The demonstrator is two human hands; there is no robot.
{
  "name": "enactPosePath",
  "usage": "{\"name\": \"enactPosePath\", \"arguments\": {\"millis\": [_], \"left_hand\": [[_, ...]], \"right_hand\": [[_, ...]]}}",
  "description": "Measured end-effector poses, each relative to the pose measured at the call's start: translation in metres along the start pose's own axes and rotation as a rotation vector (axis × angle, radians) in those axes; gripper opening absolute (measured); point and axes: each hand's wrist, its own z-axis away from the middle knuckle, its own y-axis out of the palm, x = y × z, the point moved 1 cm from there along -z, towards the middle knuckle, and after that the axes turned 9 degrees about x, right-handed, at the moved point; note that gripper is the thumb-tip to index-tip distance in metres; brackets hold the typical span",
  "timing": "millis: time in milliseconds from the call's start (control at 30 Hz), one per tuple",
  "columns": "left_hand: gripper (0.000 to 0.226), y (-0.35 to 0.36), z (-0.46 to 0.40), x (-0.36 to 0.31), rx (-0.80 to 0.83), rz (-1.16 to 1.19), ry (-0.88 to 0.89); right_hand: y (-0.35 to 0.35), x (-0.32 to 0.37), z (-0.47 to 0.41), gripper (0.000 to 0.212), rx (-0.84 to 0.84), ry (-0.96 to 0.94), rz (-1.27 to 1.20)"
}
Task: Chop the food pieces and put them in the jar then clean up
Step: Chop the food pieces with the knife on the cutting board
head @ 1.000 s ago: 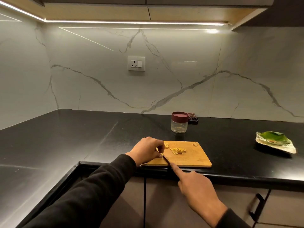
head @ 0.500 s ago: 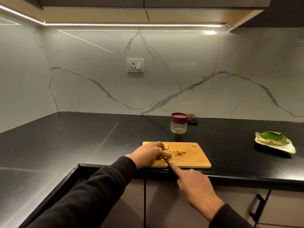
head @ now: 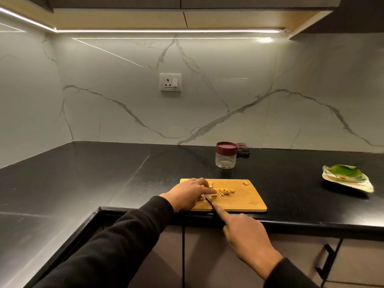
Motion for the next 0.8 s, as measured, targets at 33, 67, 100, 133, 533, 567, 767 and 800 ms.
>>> {"name": "enactPosePath", "arguments": {"millis": [33,67,100,133,533,567,767,800], "left_hand": [[0.062,0.0,-0.001,0.001,0.017,-0.005,-0.002],[0.063,0.0,-0.002,0.001,0.023,0.004,-0.008],[0.063,0.0,-0.003,0.001,0.016,0.026,-0.016],[0.061,0.0,-0.003,0.001,-0.001,0.058,-0.022],[0.022,0.007,0.013,0.006,-0.251,0.215,-0.07],[0.017,0.007,0.014,0.007,-0.268,0.196,-0.06],[0.012,0.006,0.016,0.007,-0.306,0.215,-0.037],[0.012,0.005,0.016,0.007,-0.307,0.218,-0.036]], "right_hand": [[0.0,0.0,0.0,0.061,0.0,0.0,0.002],[0.0,0.0,0.0,0.061,0.001,0.002,0.001],[0.0,0.0,0.0,0.061,0.003,0.004,-0.003],[-0.001,-0.001,0.001,0.061,0.003,0.005,-0.01],[-0.008,-0.01,-0.002,0.058,-0.032,0.072,-0.128],[-0.008,-0.009,-0.002,0.057,-0.03,0.067,-0.135],[-0.009,-0.002,-0.004,0.056,0.032,0.036,-0.168],[-0.009,-0.002,-0.006,0.056,0.026,0.032,-0.175]]}}
